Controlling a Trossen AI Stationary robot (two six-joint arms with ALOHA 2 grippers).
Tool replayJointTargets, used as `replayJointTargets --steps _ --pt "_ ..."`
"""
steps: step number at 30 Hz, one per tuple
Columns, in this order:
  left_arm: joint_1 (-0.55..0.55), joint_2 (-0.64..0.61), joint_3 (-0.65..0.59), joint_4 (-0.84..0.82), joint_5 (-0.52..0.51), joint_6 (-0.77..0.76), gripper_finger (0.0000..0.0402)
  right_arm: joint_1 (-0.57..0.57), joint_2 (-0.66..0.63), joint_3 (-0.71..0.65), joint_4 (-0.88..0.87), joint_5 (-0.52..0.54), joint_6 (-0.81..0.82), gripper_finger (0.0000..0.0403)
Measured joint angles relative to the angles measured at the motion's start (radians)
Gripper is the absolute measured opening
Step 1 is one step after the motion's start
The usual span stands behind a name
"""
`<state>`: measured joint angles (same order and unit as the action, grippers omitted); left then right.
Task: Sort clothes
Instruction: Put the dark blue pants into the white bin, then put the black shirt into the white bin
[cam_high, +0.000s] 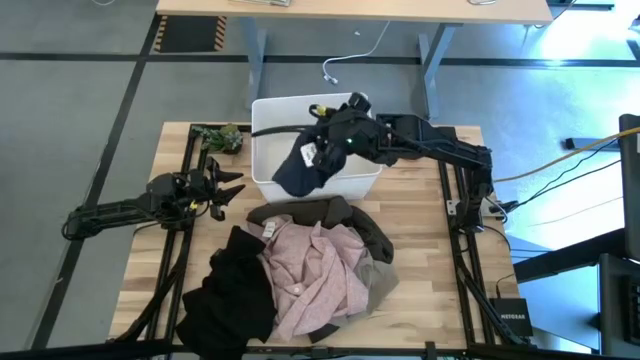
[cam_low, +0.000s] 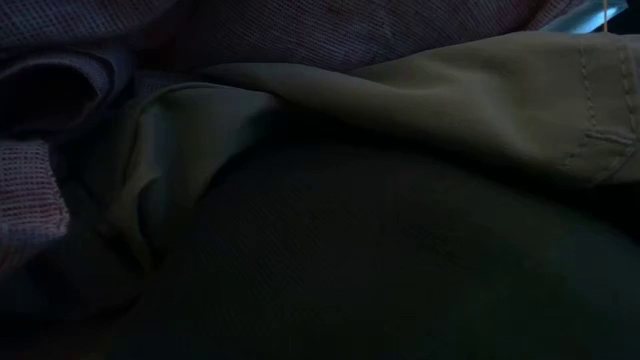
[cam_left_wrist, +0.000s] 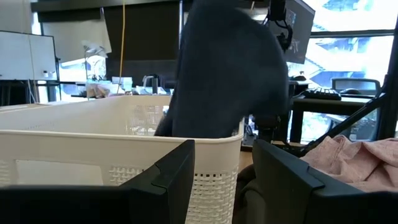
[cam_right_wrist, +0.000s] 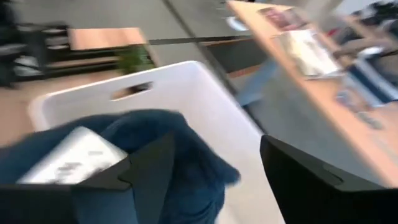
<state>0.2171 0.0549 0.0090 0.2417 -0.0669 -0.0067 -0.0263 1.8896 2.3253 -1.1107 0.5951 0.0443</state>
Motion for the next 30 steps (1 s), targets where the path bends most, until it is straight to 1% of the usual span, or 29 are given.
replayJointTargets --steps 1,3,5,6,7,9,11,12,14,21,27,30 --pt "0.000 0.000 0.000 0.000 0.000 0.000 0.0157 0.002 0.000 0.000 -0.003 -0.025 0.007 0.0257" --pt "0.000 0.000 0.000 0.000 0.000 -0.007 0.0157 0.005 0.000 0.000 -0.010 -0.029 0.011 0.0260" --pt "0.000 0.000 0.000 0.000 0.000 -0.022 0.0157 0.000 0.000 0.000 -0.019 -0.024 0.049 0.0261" --pt "0.000 0.000 0.000 0.000 0.000 -0.028 0.0157 -0.001 0.000 0.000 -0.015 -0.044 0.064 0.0261" --pt "0.000 0.000 0.000 0.000 0.001 -0.032 0.0157 -0.003 -0.001 0.000 -0.007 -0.081 0.074 0.0261" --pt "0.000 0.000 0.000 0.000 0.003 -0.025 0.0157 0.008 0.000 0.000 0.015 -0.186 0.084 0.0261" --pt "0.000 0.000 0.000 0.000 0.003 -0.009 0.0157 0.040 0.011 0.001 0.028 -0.296 0.087 0.0261" --pt "0.000 0.000 0.000 -0.001 0.003 -0.005 0.0157 0.063 0.025 0.001 0.031 -0.328 0.086 0.0261" --pt "0.000 0.000 0.000 -0.001 0.003 -0.004 0.0157 0.109 0.059 0.000 0.051 -0.344 0.074 0.0261" --pt "0.000 0.000 0.000 -0.009 0.003 -0.013 0.0157 0.260 0.211 0.000 0.167 -0.344 -0.029 0.0261" --pt "0.000 0.000 0.000 -0.033 0.003 0.022 0.0157 0.328 0.353 -0.001 0.236 -0.357 -0.061 0.0261" --pt "0.000 0.000 0.000 -0.034 0.003 0.023 0.0157 0.346 0.411 -0.001 0.307 -0.410 -0.068 0.0261"
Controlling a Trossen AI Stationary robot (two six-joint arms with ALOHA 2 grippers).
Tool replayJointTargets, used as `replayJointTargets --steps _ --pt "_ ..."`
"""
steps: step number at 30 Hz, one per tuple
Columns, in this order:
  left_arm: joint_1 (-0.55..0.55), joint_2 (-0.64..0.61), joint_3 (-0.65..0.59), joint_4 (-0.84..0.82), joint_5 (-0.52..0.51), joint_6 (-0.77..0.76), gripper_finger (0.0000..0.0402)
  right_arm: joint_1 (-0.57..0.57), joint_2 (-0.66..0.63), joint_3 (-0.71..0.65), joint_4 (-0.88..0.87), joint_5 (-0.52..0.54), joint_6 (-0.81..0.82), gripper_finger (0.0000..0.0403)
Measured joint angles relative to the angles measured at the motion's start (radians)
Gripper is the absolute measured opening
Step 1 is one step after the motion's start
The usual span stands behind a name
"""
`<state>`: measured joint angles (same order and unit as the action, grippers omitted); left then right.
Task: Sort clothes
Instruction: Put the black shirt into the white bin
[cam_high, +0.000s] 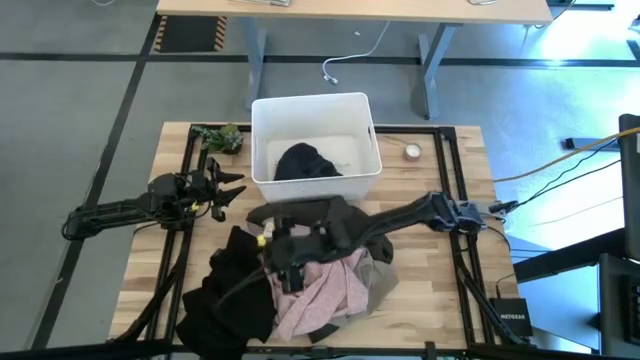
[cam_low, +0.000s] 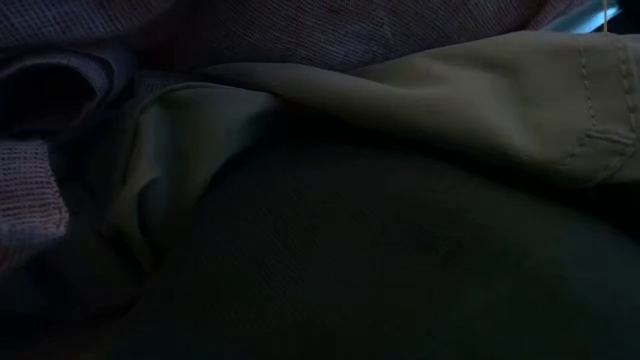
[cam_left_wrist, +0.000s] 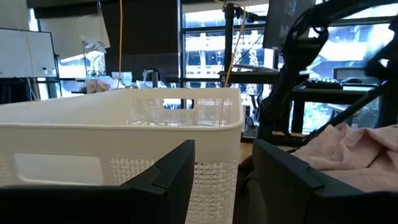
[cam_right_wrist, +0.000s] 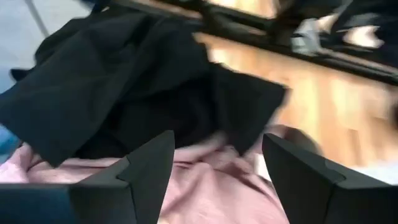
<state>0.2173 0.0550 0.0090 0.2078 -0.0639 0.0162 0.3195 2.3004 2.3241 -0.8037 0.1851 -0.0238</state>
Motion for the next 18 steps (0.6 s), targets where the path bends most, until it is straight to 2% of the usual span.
replayJointTargets --steps 9,11,15,18 --pt "0.000 0.000 0.000 -0.013 -0.004 0.003 0.0157 -0.007 0.089 0.000 0.109 -0.087 0.006 0.0261" --pt "0.000 0.000 0.000 -0.018 -0.004 0.002 0.0157 -0.008 0.094 0.000 0.129 -0.152 0.036 0.0261" --pt "0.000 0.000 0.000 -0.016 -0.004 -0.009 0.0157 -0.006 0.101 0.000 0.133 -0.359 0.114 0.0261" --pt "0.000 0.000 0.000 -0.017 -0.004 -0.014 0.0157 -0.003 0.125 0.002 0.174 -0.378 0.175 0.0261"
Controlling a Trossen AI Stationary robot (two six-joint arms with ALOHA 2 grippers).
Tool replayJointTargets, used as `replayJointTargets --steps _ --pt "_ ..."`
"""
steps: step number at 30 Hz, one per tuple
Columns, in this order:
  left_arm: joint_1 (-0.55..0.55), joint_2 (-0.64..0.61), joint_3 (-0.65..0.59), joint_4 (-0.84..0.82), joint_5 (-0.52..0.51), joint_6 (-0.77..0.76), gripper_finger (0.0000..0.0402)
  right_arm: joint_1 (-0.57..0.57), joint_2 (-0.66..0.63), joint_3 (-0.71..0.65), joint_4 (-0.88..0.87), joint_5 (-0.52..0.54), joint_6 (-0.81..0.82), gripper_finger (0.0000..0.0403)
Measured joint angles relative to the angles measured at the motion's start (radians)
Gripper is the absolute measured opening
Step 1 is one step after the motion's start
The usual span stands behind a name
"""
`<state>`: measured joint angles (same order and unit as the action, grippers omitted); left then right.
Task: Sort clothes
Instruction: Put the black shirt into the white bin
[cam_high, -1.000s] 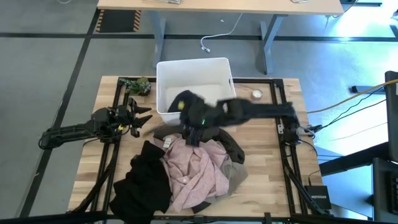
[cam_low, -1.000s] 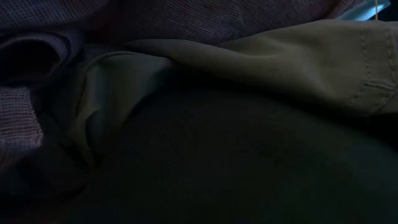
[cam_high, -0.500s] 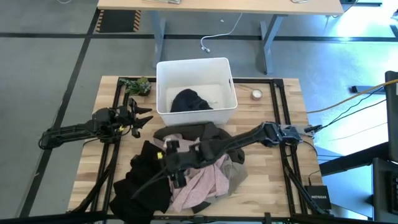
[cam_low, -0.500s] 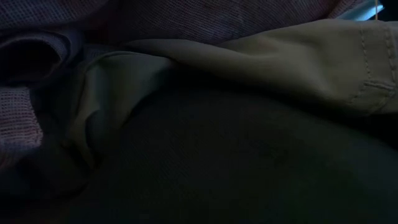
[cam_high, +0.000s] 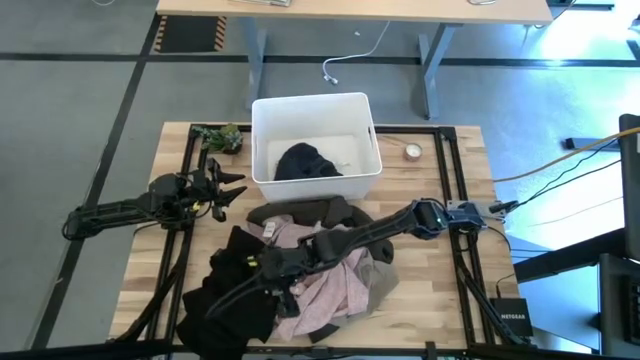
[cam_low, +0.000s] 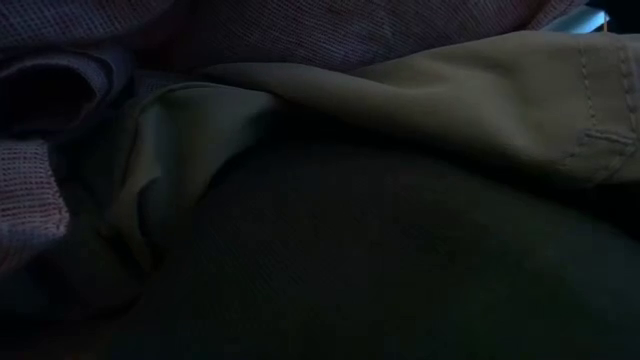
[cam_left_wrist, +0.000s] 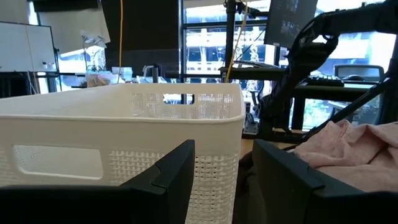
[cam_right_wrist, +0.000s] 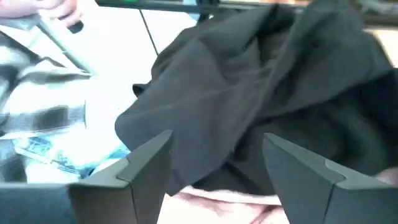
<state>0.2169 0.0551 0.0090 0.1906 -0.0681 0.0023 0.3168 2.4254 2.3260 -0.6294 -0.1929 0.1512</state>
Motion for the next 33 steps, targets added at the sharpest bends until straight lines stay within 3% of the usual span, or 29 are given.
replayJointTargets --steps 6,17,21,27,33 --pt "0.000 0.000 0.000 -0.001 0.000 -0.029 0.0157 -0.016 0.078 -0.002 0.103 0.087 0.036 0.0261" --pt "0.000 0.000 0.000 -0.075 0.000 -0.130 0.0157 -0.072 0.188 -0.001 0.181 0.024 0.088 0.0252" --pt "0.000 0.000 0.000 -0.122 0.001 -0.183 0.0157 -0.071 0.223 -0.001 0.186 0.028 0.088 0.0192" --pt "0.000 0.000 0.000 -0.130 0.003 -0.229 0.0157 -0.067 0.219 0.009 0.181 0.059 0.071 0.0027" --pt "0.000 0.000 0.000 -0.126 0.006 -0.233 0.0157 -0.065 0.136 0.027 0.198 0.183 0.030 0.0034"
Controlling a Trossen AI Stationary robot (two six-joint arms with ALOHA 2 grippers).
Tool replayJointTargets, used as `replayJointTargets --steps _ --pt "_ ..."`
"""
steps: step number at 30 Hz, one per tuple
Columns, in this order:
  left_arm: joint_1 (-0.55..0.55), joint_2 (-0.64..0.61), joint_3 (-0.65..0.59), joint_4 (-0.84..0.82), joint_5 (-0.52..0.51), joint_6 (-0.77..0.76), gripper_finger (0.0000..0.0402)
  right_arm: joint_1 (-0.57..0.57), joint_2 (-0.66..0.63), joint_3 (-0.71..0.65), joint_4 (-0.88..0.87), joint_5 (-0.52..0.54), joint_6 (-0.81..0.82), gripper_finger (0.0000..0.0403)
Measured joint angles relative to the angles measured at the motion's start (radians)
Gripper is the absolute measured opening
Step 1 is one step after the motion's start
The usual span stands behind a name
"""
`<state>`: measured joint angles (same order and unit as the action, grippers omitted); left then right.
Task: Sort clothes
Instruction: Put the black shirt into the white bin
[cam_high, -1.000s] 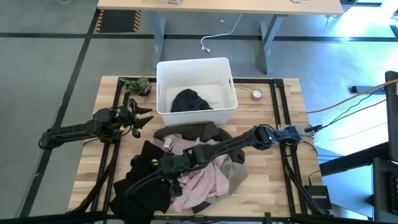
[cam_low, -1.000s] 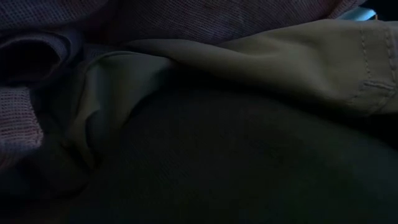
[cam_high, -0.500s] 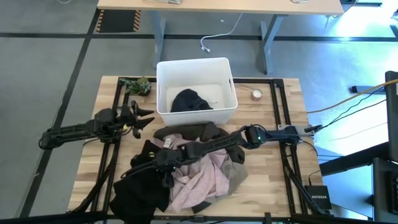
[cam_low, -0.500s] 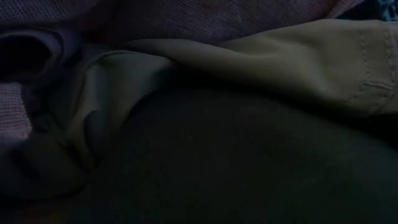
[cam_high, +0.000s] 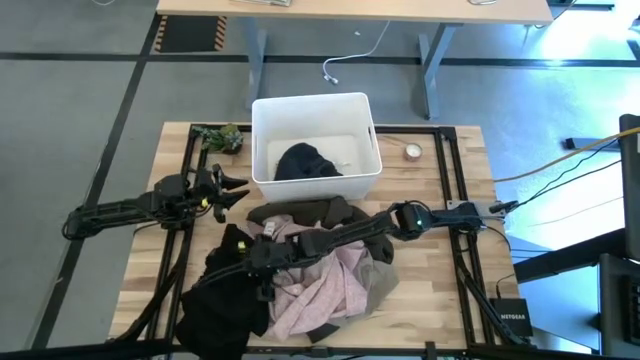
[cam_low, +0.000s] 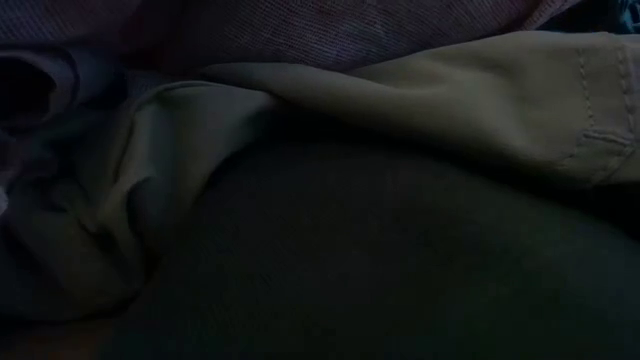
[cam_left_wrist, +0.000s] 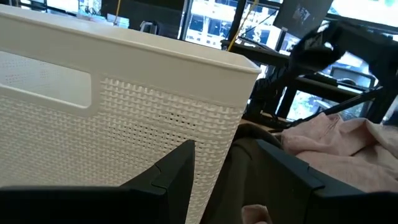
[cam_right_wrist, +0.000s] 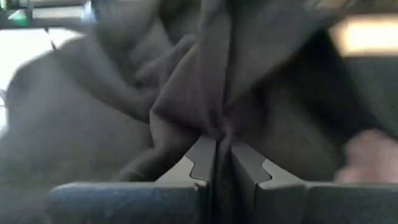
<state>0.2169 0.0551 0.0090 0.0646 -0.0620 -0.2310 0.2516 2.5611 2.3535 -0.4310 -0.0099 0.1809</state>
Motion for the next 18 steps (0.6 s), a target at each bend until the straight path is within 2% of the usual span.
replayJointTargets --steps 4,18 --pt "0.000 0.000 0.000 0.000 0.000 0.028 0.0157 -0.002 -0.107 0.003 -0.029 0.087 -0.049 0.0014" --pt "0.000 0.000 0.000 -0.012 0.002 -0.020 0.0157 -0.004 -0.442 0.001 -0.124 0.555 -0.244 0.0017"
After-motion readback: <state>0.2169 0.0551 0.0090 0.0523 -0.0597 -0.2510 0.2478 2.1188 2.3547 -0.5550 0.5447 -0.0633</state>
